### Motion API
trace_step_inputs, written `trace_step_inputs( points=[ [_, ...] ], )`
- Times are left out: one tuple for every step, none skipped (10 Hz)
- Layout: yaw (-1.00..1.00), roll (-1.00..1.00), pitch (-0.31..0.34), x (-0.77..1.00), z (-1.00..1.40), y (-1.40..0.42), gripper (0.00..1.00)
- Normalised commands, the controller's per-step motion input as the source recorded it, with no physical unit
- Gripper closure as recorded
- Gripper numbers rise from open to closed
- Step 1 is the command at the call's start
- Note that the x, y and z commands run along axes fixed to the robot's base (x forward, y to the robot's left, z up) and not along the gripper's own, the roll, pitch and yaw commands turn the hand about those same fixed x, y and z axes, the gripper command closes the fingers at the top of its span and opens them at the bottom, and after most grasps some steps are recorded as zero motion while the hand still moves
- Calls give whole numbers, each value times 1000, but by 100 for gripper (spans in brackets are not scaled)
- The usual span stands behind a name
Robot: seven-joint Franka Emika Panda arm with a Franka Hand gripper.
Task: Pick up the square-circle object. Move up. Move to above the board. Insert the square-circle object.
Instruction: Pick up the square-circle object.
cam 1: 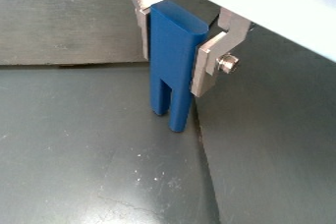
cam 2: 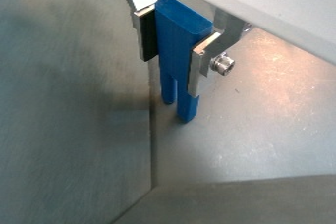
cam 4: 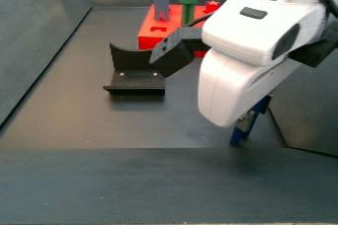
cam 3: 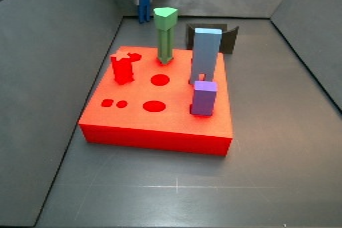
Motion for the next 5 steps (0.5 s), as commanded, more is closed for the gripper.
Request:
trace_step_inputs(
  points=[
    [0, 0, 0, 0, 0, 0, 100],
    [0, 0, 0, 0, 0, 0, 100],
    [0, 0, 0, 0, 0, 0, 100],
    [0, 0, 0, 0, 0, 0, 100],
    [0, 0, 0, 0, 0, 0, 100]
  ],
)
